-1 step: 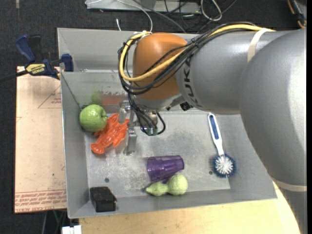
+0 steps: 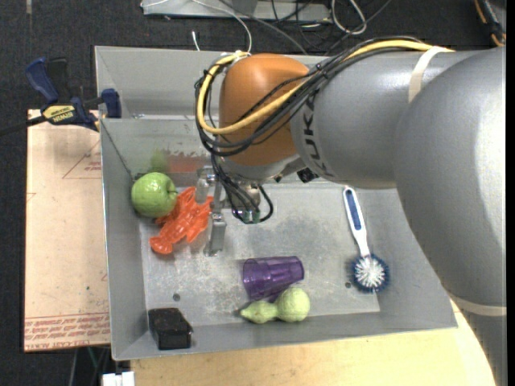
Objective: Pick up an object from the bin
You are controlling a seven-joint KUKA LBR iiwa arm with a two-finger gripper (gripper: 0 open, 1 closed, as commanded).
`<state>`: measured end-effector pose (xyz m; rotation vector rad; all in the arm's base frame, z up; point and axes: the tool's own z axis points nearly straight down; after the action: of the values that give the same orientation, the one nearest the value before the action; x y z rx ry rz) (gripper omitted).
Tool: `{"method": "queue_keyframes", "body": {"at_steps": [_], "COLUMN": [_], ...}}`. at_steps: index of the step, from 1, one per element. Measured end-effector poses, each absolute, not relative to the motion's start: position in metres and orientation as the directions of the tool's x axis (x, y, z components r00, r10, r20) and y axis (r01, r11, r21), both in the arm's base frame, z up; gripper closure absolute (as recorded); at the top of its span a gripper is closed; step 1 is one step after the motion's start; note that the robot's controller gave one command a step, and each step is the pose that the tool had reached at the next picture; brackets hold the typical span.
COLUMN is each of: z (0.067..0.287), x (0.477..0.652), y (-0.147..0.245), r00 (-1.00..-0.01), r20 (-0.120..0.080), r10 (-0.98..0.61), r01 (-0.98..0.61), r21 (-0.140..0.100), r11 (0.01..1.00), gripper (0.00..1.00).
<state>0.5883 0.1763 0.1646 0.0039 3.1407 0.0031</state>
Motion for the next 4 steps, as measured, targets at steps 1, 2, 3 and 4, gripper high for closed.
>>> {"method": "queue_keyframes", "body": {"at_steps": [1,2,3,4], "z": [0.157,0.243,0.257,0.240], "x": [0.587,0.560,0.571,0.550], "y": [0.176,0.138,0.140,0.155], "r00": [-1.000,-0.991,-0.987,-0.993], "r20": [-0.005,0.000,-0.020,-0.008], "r10": [0.030,-0.131,-0.162,-0.116], "r01": [0.030,-0.131,-0.162,-0.116], "r21": [0.004,0.002,0.001,0.002], "r11": [1.000,0.991,0.987,0.993], "gripper": [0.00,0.00,0.00,0.00]}}
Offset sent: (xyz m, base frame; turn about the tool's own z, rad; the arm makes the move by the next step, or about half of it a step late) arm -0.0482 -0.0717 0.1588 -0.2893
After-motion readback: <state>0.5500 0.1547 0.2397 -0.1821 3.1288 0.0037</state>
